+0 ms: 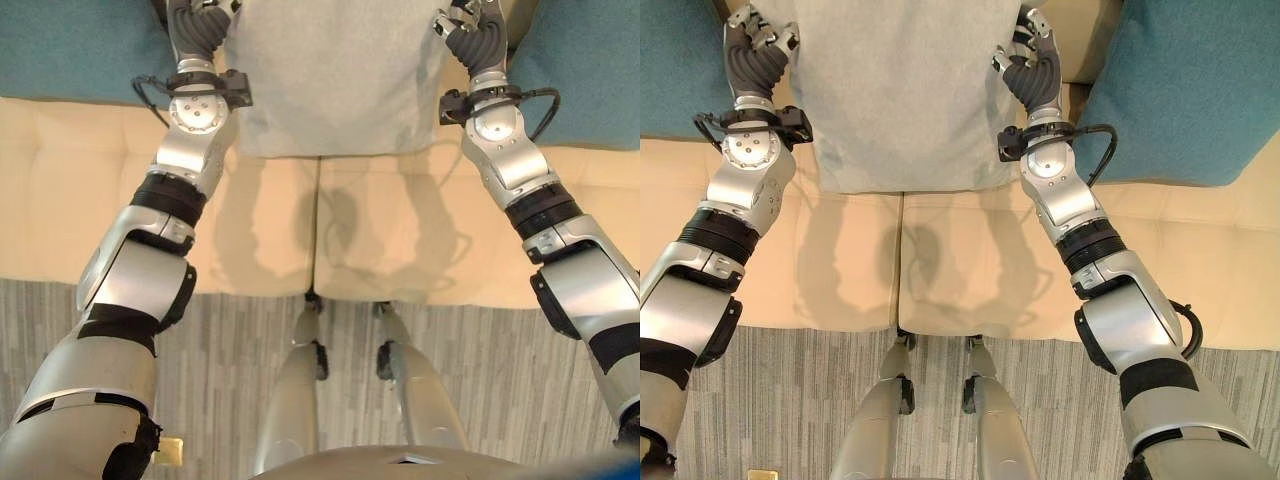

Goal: Pick up all the scattered cushions and arrange them neatly on the sofa.

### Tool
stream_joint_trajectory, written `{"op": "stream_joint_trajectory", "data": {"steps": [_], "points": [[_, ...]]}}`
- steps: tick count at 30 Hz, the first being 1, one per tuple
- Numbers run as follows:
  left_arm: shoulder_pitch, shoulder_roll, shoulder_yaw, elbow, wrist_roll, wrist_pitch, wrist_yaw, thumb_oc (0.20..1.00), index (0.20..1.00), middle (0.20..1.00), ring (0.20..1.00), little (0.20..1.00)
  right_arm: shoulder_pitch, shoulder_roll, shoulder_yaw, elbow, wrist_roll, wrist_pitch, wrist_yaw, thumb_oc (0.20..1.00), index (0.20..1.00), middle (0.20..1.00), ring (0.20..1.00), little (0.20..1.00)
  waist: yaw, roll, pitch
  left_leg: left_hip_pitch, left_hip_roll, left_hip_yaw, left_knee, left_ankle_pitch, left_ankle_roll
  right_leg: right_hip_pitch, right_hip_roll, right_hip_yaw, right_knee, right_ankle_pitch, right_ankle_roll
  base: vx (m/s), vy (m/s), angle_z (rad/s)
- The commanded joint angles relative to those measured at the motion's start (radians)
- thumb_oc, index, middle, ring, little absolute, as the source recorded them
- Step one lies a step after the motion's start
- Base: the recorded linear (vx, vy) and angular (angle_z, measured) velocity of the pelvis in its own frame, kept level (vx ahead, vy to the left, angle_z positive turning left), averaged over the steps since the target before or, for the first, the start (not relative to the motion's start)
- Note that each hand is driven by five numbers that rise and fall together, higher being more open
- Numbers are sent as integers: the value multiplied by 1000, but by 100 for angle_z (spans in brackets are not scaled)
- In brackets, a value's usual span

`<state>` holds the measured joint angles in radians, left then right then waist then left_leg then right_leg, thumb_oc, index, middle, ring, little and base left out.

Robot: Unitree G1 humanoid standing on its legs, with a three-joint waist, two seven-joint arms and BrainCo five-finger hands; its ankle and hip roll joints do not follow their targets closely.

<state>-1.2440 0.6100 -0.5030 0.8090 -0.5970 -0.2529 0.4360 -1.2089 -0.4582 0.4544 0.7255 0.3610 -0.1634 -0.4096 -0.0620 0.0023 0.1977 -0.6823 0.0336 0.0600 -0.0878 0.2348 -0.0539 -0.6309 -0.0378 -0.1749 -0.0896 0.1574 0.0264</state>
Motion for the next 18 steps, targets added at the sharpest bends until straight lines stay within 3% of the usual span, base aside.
{"op": "stream_joint_trajectory", "data": {"steps": [1, 5, 6, 9, 11, 13, 14, 16, 18], "points": [[-170, 20, -53, 12, 78, -67, -11, 1000, 1000, 1000, 1000, 1000, -157, -37, 30, 28, -22, -41, -29, 1000, 1000, 1000, 1000, 1000, -20, -3, -4, 58, 7, 42, 1, -51, -106, -13, -38, 11, 2, 45, 143, 20, 4, 4], [-219, 82, -78, 52, 50, -58, -30, 1000, 1000, 1000, 1000, 1000, -196, -113, 74, 93, 17, -23, -1, 1000, 1000, 1000, 1000, 1000, -21, -2, -14, 80, 3, 42, 1, -55, -107, 7, -37, 12, 2, 43, 146, 16, 10, -2], [-136, 181, -63, -10, 28, -51, -78, 1000, 1000, 1000, 1000, 1000, -149, -240, 83, 89, 37, -1, 43, 1000, 1000, 1000, 1000, 1000, -15, 0, -23, 131, 0, 49, 1, -66, -106, 57, -40, 8, 2, 38, 147, 73, 29, -6], [-57, 248, -38, -100, 37, -54, -111, 1000, 1000, 1000, 1000, 1000, -94, -331, 82, 42, 27, 9, 79, 1000, 1000, 1000, 1000, 1000, -12, 0, -27, 159, 0, 50, 1, -73, -106, 84, -40, 9, 2, 33, 146, 22, 6, -2], [128, 291, 73, -226, 25, -71, -133, 1000, 1000, 1000, 1000, 1000, 58, -411, -1, -69, 25, -4, 115, 1000, 1000, 1000, 1000, 1000, -10, -6, -34, 197, -3, 52, 1, -85, -103, 122, -39, 7, 2, 24, 143, 53, -1, 4], [198, 306, 116, -272, 30, -74, -148, 1000, 1000, 1000, 1000, 1000, 125, -444, -32, -113, 14, -4, 129, 1000, 1000, 1000, 1000, 1000, -12, -7, -40, 210, -2, 54, 1, -89, -103, 136, -39, 6, 2, 19, 142, 47, -8, 6], [388, 306, 220, -369, 31, -73, -174, 1000, 1000, 1000, 1000, 1000, 298, -473, -132, -213, 11, -16, 166, 1000, 1000, 1000, 1000, 1000, -13, -12, -39, 242, -4, 59, 1, -98, -101, 168, -38, 7, 2, 11, 140, 72, -17, 1], [597, 294, 332, -456, 56, -61, -214, 1000, 1000, 1000, 1000, 1000, 497, -482, -242, -291, -19, -19, 199, 1000, 1000, 1000, 1000, 1000, -14, -19, -44, 278, -4, 63, 1, -108, -99, 201, -37, 6, 2, 0, 137, 63, -24, 2], [681, 284, 366, -490, 69, -51, -226, 1000, 1000, 1000, 1000, 1000, 585, -480, -292, -325, -33, -16, 217, 1000, 1000, 1000, 1000, 1000, -17, -21, -47, 291, -3, 63, 1, -107, -99, 216, -40, 5, 2, -2, 136, 36, -11, -2]]}}
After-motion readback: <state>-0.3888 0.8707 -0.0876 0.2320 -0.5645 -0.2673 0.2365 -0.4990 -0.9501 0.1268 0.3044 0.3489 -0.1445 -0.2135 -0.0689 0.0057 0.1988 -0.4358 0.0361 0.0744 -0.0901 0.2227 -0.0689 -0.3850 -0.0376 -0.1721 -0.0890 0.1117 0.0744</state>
